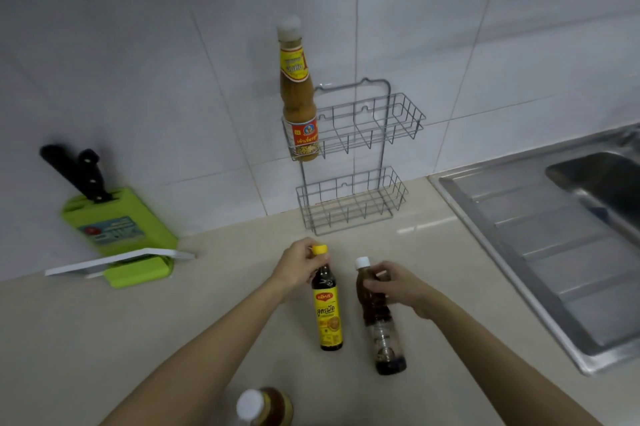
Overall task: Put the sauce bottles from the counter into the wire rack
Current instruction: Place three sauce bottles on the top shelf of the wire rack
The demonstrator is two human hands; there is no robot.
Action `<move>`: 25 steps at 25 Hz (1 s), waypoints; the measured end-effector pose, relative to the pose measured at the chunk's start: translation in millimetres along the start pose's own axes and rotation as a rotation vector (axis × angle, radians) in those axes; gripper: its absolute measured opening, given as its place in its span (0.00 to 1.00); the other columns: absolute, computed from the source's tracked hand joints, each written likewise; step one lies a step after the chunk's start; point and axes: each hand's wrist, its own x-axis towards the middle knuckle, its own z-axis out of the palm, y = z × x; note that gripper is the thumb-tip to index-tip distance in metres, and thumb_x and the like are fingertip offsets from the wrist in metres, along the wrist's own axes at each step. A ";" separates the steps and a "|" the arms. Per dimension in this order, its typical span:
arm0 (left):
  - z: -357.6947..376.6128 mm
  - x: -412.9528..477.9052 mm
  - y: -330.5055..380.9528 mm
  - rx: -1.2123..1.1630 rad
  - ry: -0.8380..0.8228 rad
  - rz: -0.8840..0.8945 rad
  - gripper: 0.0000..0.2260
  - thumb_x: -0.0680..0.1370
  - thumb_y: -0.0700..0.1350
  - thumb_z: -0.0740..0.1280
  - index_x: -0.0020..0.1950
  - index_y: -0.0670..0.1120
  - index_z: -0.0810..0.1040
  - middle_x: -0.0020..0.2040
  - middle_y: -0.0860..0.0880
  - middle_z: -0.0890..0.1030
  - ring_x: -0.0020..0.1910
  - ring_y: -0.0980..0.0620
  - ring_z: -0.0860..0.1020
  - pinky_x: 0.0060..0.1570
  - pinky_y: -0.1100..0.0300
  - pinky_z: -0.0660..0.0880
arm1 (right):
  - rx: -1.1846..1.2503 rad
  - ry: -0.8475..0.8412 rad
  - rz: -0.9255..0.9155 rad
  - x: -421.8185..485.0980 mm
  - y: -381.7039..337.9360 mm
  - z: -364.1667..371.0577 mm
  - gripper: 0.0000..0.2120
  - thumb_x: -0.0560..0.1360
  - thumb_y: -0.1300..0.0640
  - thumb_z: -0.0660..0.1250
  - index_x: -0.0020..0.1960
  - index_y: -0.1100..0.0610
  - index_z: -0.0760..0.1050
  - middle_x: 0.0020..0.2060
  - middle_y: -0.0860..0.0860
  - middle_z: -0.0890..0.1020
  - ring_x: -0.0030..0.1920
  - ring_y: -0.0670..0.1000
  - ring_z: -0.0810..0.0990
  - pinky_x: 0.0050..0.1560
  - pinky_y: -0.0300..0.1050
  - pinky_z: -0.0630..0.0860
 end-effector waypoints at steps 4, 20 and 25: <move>-11.9 -16.7 15.8 0.125 0.044 0.101 0.06 0.77 0.39 0.69 0.50 0.38 0.74 0.45 0.36 0.81 0.39 0.44 0.78 0.37 0.50 0.78 | -0.072 0.106 -0.080 -6.8 -5.9 10.4 0.13 0.75 0.60 0.69 0.56 0.62 0.71 0.51 0.60 0.78 0.50 0.59 0.81 0.46 0.50 0.80; -117.9 -37.8 252.9 0.178 0.355 0.592 0.09 0.76 0.42 0.70 0.52 0.39 0.75 0.43 0.41 0.84 0.34 0.48 0.81 0.36 0.51 0.82 | -0.199 0.483 -1.022 -90.9 -275.9 -76.2 0.15 0.75 0.59 0.68 0.58 0.51 0.67 0.54 0.49 0.76 0.53 0.45 0.77 0.45 0.35 0.76; -116.3 -26.4 277.4 0.092 0.475 0.635 0.11 0.75 0.43 0.71 0.49 0.40 0.71 0.40 0.43 0.82 0.31 0.50 0.84 0.29 0.58 0.83 | -0.215 0.578 -1.022 -78.9 -326.2 -98.0 0.15 0.75 0.61 0.68 0.59 0.57 0.69 0.56 0.54 0.77 0.55 0.52 0.77 0.51 0.44 0.75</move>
